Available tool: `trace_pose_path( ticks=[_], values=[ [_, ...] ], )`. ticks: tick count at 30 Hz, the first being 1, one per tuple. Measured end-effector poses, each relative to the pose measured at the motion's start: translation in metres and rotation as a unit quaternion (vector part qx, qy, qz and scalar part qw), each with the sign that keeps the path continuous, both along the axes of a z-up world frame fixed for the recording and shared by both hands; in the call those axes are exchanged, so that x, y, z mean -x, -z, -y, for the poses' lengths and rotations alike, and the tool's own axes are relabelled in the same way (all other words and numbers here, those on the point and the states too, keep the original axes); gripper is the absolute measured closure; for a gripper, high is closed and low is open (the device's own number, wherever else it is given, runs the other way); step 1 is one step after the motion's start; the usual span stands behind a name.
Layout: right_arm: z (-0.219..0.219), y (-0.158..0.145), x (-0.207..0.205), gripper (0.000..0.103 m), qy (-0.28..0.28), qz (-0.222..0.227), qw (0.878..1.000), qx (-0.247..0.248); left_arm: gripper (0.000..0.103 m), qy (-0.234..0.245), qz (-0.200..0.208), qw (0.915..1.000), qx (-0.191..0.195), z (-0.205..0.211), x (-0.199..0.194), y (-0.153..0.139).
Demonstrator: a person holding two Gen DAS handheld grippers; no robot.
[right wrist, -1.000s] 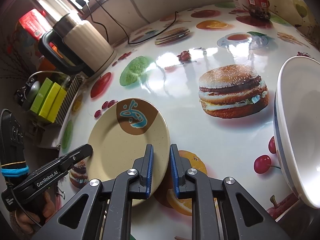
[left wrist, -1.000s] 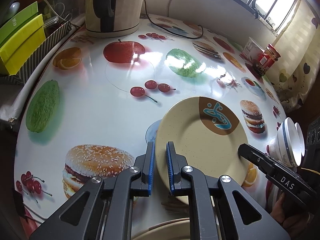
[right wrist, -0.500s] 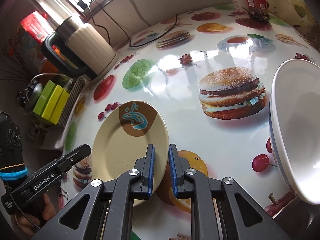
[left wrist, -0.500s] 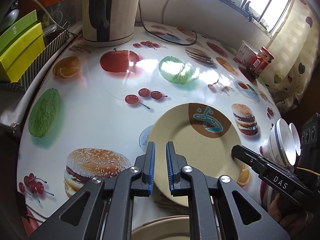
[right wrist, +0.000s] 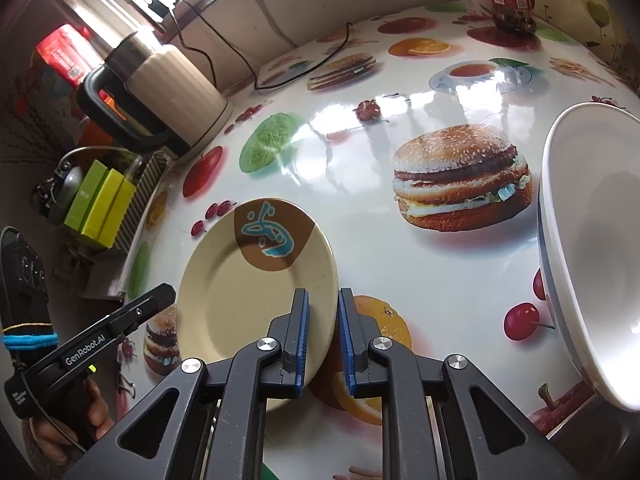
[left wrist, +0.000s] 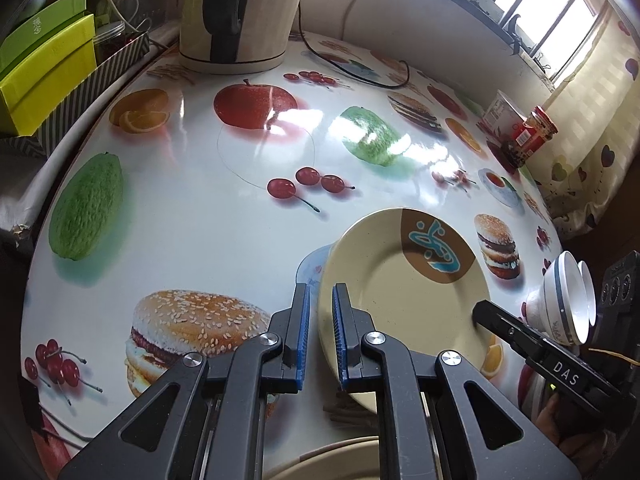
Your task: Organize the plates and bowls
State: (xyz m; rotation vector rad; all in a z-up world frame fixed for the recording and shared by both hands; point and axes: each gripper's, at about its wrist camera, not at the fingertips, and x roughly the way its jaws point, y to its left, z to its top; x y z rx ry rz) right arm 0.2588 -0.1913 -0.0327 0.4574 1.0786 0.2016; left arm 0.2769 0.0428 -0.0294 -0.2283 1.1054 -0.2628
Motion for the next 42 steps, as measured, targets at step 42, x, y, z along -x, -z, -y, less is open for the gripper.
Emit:
trace_pose_path(
  ticks=[42],
  values=[
    [0.004,-0.008,0.007,0.087,0.001,0.012,1.0,-0.002,0.088,-0.004,0.022,0.9997,-0.01,0.007,0.018,-0.018]
  ],
)
